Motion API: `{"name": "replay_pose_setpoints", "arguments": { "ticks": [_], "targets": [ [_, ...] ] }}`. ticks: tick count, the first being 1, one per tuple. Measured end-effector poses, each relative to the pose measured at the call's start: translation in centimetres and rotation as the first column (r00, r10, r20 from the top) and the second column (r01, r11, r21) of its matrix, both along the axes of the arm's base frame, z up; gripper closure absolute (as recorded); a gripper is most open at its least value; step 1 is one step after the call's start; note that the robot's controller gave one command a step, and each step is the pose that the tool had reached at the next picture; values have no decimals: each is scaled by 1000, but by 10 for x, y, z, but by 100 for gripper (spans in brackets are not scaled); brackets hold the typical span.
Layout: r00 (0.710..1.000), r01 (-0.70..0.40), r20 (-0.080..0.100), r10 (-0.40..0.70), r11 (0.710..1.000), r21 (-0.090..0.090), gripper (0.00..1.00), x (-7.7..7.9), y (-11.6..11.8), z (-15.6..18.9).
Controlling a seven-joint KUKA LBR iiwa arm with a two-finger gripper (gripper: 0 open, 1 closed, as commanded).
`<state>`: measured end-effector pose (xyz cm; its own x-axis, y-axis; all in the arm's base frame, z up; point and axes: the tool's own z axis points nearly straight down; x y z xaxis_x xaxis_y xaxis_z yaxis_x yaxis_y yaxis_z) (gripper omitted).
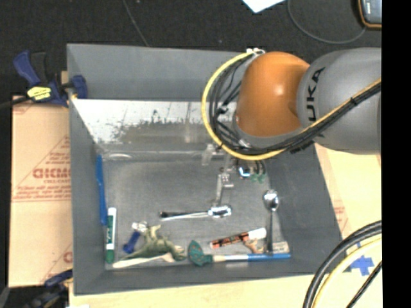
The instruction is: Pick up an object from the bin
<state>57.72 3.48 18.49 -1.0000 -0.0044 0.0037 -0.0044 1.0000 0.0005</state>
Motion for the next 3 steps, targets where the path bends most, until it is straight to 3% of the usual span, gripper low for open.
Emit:
{"name": "replay_pose_setpoints", "arguments": {
  "ticks": [1,2,3],
  "targets": [
    [1000,1,8,-1,1000,1,0,1,0,5],
    [998,-57,3,57,998,0,0,-25,18,-117],
    [992,-123,25,123,992,-2,0,-26,18,-74]
  ]
}}
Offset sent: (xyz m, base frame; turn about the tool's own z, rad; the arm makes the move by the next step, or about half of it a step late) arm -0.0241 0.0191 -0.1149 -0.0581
